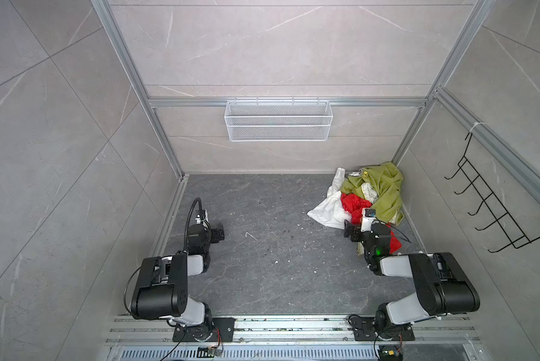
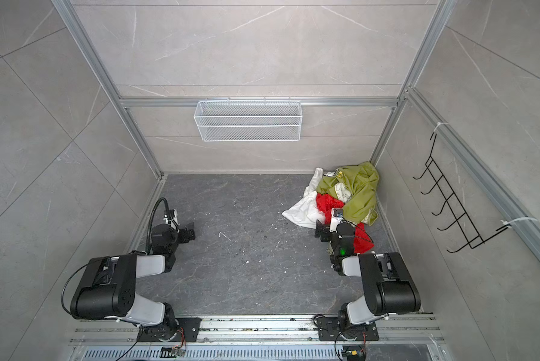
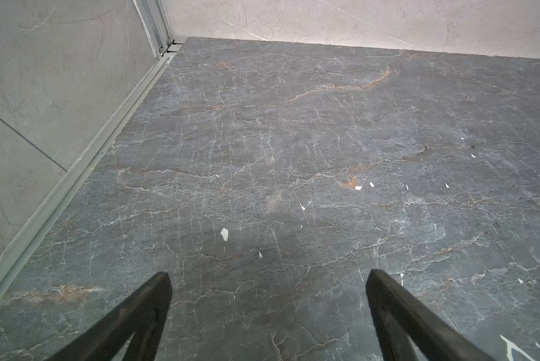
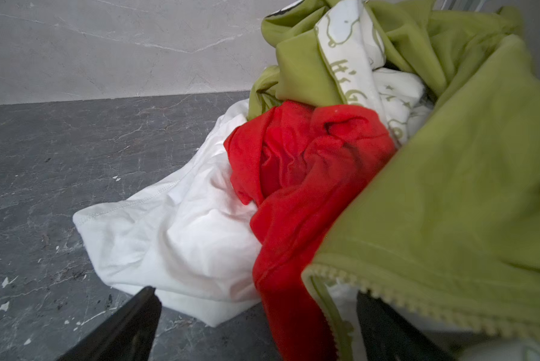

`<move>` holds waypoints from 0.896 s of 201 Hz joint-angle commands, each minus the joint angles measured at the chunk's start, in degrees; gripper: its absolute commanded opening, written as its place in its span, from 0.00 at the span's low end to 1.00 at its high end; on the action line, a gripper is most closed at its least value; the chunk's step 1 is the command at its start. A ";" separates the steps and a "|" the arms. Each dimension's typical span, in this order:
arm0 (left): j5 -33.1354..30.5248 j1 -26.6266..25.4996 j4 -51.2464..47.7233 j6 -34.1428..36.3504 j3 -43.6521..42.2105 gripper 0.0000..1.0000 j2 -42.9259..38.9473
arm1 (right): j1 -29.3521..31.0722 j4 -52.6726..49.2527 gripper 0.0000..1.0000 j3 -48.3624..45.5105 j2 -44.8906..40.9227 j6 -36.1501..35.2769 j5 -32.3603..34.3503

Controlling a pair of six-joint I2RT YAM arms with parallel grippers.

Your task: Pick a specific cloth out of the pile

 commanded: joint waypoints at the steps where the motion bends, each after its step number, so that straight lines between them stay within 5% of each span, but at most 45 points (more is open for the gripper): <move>1: 0.47 0.30 2.63 -0.94 -0.09 1.00 0.10 | -0.29 0.32 1.00 0.93 0.46 -0.83 -1.43; 180: 0.42 0.09 2.60 -0.84 -0.16 0.99 0.00 | -0.51 0.44 0.99 0.58 -0.28 0.06 2.53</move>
